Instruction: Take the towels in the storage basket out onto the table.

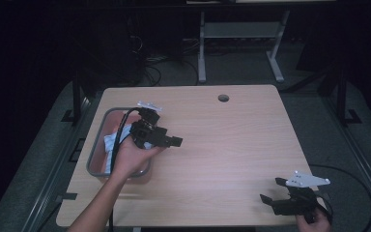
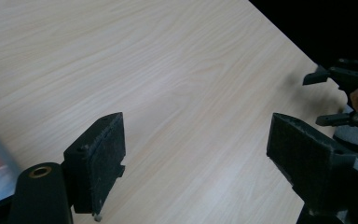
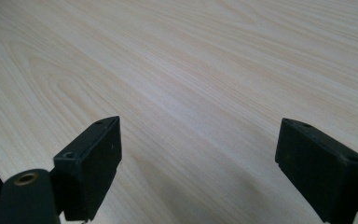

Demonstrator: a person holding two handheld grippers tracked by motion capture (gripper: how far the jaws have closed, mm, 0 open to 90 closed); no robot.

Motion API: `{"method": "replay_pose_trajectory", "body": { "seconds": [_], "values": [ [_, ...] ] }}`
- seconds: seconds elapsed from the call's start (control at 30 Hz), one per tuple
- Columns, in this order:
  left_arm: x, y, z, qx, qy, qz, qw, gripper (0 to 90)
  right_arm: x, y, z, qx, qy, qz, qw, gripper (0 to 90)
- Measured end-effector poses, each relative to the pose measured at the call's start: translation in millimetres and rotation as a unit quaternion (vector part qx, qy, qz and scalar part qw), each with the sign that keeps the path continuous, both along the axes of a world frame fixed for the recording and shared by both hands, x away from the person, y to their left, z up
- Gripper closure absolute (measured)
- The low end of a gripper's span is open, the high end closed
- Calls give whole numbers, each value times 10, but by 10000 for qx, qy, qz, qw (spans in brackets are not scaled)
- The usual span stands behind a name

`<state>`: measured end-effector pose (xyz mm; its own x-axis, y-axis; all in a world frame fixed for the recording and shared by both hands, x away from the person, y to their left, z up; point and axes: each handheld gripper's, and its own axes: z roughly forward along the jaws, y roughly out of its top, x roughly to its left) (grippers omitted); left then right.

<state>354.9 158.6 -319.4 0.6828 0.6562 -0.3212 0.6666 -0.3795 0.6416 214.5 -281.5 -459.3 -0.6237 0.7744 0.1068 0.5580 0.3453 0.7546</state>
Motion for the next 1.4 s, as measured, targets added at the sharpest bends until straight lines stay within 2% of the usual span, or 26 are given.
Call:
{"method": "replay_pose_trajectory", "body": {
  "seconds": [0.23,0.3,0.37,0.43,0.63,0.77,0.87,0.97,1.0,1.2,1.27,1.3,1.33,1.4],
  "values": [
    [30,244,48,70,-50,296,9995,195,2,9,-2,0,-11,58,10000,140],
    [40,297,33,112,-59,394,9991,195,-3,4,1,-5,-24,55,10000,140],
    [53,355,16,57,-11,491,9988,195,-10,-8,4,16,-16,40,10000,140],
    [60,383,10,120,5,496,9987,194,-13,-15,4,14,-8,30,10000,140],
    [101,581,-57,242,40,755,9968,197,-16,-31,10,20,-29,0,10000,140],
    [118,671,-87,224,93,878,9958,198,-13,-27,9,15,-49,16,10000,140],
    [122,788,-124,342,97,1048,9939,202,-17,-21,12,12,-32,28,10000,140],
    [124,854,-151,291,151,1134,9930,202,-18,-19,11,9,-32,32,10000,140],
    [125,904,-178,360,181,1228,9916,203,-18,-19,11,12,-31,37,10000,140],
    [139,1003,-275,481,267,1367,9891,217,-21,-17,13,12,-41,59,10000,140],
    [171,1071,-357,518,413,1475,9868,228,-24,-17,16,7,-34,50,10000,140],
    [171,1071,-357,518,413,1475,9868,228,-24,-17,16,7,-34,50,10000,140],
    [188,1114,-404,569,473,1545,9852,229,-21,-18,15,12,-44,58,10000,140],
    [196,1128,-428,614,500,1581,9842,229,-21,-15,16,16,-41,50,10000,140]
  ]
}}
